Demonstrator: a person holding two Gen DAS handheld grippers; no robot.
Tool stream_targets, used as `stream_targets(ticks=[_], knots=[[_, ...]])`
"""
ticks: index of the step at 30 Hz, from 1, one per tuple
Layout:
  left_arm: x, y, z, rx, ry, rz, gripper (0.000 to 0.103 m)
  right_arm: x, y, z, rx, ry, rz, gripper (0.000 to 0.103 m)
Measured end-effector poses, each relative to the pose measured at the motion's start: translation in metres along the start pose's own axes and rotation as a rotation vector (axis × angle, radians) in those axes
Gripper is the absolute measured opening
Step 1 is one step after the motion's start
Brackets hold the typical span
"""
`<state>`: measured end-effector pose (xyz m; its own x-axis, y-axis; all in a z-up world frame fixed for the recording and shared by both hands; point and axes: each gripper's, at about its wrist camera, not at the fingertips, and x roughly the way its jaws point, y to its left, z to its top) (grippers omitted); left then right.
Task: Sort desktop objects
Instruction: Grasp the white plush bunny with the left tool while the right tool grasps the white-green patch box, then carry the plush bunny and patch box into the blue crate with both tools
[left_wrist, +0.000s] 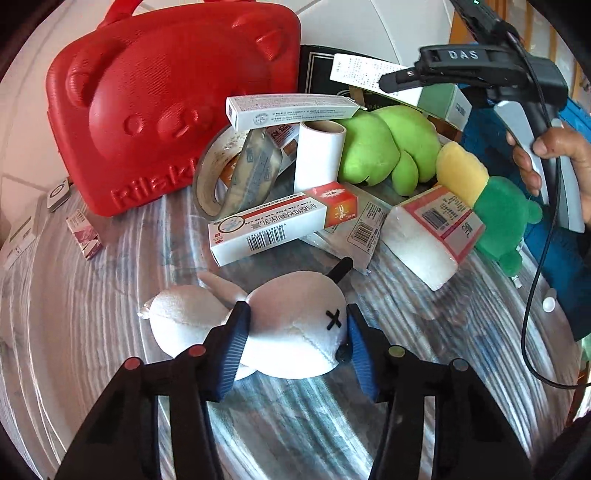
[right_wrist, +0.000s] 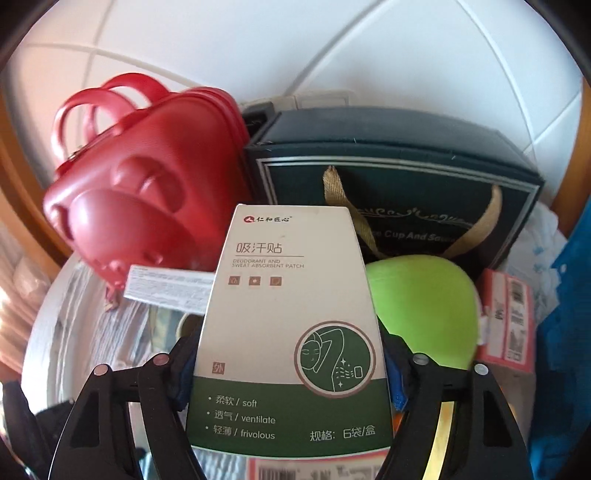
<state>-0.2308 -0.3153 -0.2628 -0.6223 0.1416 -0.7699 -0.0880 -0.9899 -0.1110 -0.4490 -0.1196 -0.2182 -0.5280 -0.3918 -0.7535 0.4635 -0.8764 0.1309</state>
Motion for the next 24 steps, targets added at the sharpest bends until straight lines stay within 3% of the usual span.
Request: stream_targets(ticks=[12,19,24], knots=[[-0.088,-0.018,0.007,0.011,-0.127,-0.003,0.048,-0.114,0.032,-0.047,-0.071,-0.121,0.033,0.076],[-0.153,-0.065,0.028,0.128,-0.255,-0.028,0.048,-0.201,0.032,-0.065,-0.069,-0.239,0.015,0.076],[-0.198,-0.119,0.053,0.259,-0.365,-0.102,0.048,-0.274,0.027,-0.083,-0.037,-0.343,-0.033,0.076]])
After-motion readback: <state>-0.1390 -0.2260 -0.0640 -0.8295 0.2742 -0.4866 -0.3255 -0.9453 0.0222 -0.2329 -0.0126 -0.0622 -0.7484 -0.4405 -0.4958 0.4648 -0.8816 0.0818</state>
